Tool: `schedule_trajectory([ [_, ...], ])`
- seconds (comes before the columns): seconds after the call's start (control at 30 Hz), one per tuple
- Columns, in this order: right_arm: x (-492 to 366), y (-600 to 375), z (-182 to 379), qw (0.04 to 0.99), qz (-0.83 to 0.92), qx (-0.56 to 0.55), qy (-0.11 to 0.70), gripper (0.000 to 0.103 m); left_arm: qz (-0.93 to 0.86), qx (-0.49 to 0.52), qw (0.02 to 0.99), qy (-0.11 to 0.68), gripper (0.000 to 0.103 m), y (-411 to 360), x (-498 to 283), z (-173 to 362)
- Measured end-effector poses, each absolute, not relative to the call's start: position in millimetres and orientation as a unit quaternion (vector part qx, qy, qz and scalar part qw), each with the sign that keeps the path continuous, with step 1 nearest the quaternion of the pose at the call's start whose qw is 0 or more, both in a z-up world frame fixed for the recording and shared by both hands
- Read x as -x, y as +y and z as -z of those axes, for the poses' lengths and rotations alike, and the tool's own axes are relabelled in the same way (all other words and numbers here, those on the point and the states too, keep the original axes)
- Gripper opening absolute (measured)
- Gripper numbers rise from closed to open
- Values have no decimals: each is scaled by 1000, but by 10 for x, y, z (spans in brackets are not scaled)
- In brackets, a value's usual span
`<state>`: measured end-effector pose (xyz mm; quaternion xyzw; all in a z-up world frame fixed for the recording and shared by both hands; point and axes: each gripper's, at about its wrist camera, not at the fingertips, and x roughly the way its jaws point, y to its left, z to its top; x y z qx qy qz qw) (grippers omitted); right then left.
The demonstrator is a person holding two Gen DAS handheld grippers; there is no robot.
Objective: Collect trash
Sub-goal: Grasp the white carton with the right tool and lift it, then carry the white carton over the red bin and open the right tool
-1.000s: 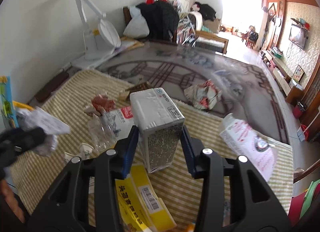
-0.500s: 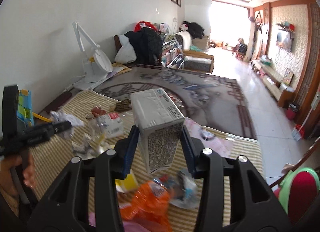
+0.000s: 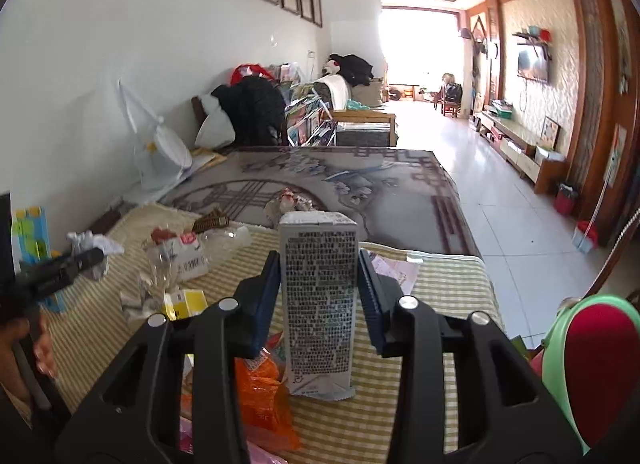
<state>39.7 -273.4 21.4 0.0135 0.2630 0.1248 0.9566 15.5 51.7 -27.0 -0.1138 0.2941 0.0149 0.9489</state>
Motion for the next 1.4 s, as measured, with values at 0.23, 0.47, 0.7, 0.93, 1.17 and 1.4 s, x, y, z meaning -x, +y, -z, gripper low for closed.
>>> schedule_trajectory([
  [0.23,-355,-3106,-277,960,-104,-58,254,38,32,114,951,287,54,26,-29,92],
  [0.47,-251,-3615,-292,962,-54,-102,247,38,94,114,947,287,54,-593,25,-39],
  [0.7,-30,-4175,-323,968,39,-99,227,38,143,89,939,300,54,-1213,47,-42],
  [0.93,120,-4739,-147,955,108,-111,253,38,177,75,932,307,54,-1682,63,-25],
  [1.17,318,-5233,88,935,156,-139,286,38,204,65,922,322,54,-2003,52,31],
  [1.4,377,-5408,189,925,164,-171,296,38,239,71,910,332,54,-2361,-3,45],
])
